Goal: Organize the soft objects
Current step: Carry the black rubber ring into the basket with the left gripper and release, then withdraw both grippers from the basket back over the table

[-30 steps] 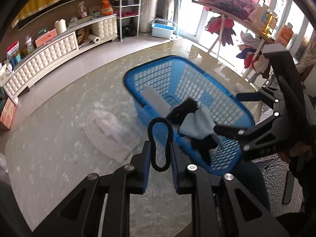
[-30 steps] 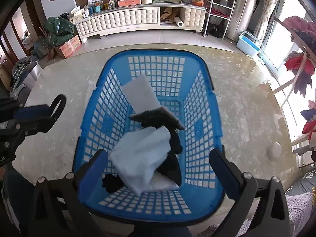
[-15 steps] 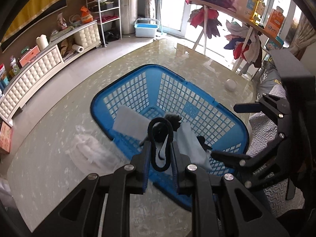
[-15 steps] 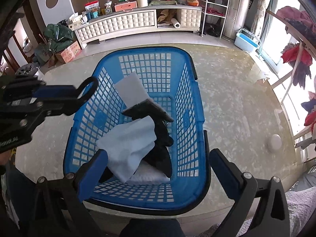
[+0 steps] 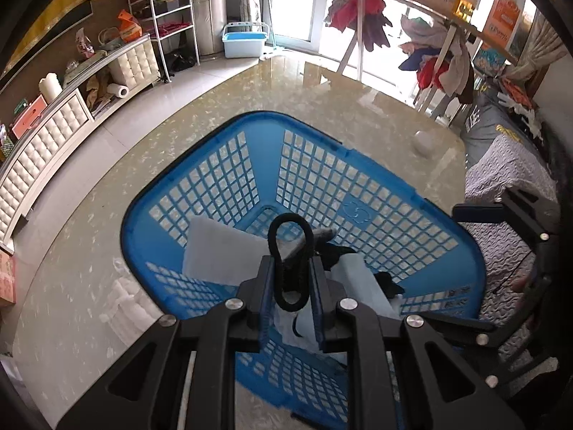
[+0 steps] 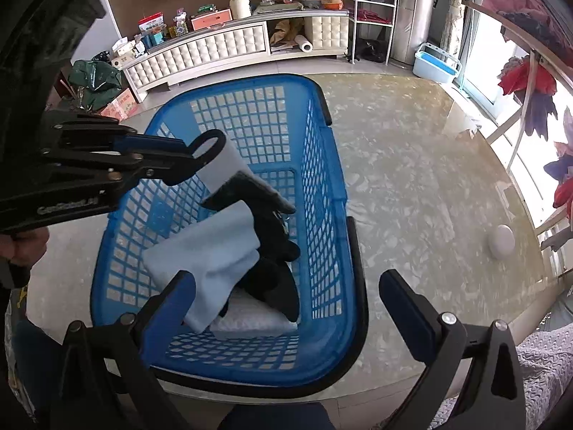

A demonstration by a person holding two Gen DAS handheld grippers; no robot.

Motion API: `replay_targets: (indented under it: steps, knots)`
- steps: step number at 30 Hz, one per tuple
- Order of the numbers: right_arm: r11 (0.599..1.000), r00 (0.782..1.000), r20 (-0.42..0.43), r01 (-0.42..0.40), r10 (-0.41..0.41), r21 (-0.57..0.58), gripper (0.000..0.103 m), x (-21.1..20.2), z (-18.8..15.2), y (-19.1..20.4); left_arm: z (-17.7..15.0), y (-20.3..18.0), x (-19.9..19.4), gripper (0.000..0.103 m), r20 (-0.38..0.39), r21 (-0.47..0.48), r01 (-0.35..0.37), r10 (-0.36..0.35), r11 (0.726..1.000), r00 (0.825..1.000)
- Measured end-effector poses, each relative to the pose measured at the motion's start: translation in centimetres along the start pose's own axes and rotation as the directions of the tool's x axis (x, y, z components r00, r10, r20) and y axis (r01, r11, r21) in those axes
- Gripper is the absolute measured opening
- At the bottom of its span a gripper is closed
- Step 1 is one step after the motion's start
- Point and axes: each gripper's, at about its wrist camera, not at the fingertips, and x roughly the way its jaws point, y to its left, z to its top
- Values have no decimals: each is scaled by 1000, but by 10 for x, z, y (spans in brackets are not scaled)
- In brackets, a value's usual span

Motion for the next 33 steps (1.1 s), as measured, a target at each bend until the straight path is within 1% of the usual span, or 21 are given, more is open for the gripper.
replay_targets:
  steps: [2,5,9,11,12,15,16,18,19,20,21,24,26,31,33]
  knots:
    - [1000,1000,-2,-4,4,5,103,1,0,-3,3,0,7,17,-10,7,-18,18,1000,1000]
    - [1000,1000,-5,-8,9,9,103,1,0,-6,7,2,17,18,-29,4,-22,22,1000,999]
    - [1000,1000,-8,-11,11,14,103,2,0,-9,9,0,22,19,-31,33,-53,54,998,998]
    - [1000,1000,-9,-12,12,18,103,2,1,-11,10,-1,23,29,-25,36,-60,61,998,998]
    - [1000,1000,-10,-11,11,19,103,2,1,-12,10,-1,23,38,-24,36,-66,67,997,997]
    - [1000,1000,-14,-12,13,21,103,1,1,-13,10,-2,19,52,-21,41,-67,68,997,997]
    - [1000,1000,-14,-11,12,21,103,0,1,-14,9,-3,18,60,-17,41,-74,74,996,997]
    - [1000,1000,-17,-15,15,23,103,-1,1,-14,9,-3,14,63,-10,39,-72,73,997,997]
    - [1000,1000,-19,-17,17,25,103,-2,1,-14,9,-3,11,67,-10,35,-63,63,997,998]
    - [999,1000,-20,-18,19,27,103,-3,0,-13,9,-4,8,75,-9,30,-56,56,998,998]
    - [999,1000,-21,-19,19,28,103,-4,0,-11,8,-6,4,78,-4,29,-52,52,998,999]
    - [999,1000,-11,-17,17,29,103,-12,0,-6,3,-10,-12,79,15,32,-41,41,999,999]
    - [999,1000,-2,-18,18,33,103,-17,1,-3,-1,-11,-22,83,23,28,-47,46,999,999]
    - [1000,999,33,-21,20,13,103,-37,6,17,-20,-7,-52,83,29,-5,-58,58,998,998]
    - [1000,999,44,-23,23,2,103,-42,7,26,-27,-4,-63,86,35,-24,-69,70,997,997]
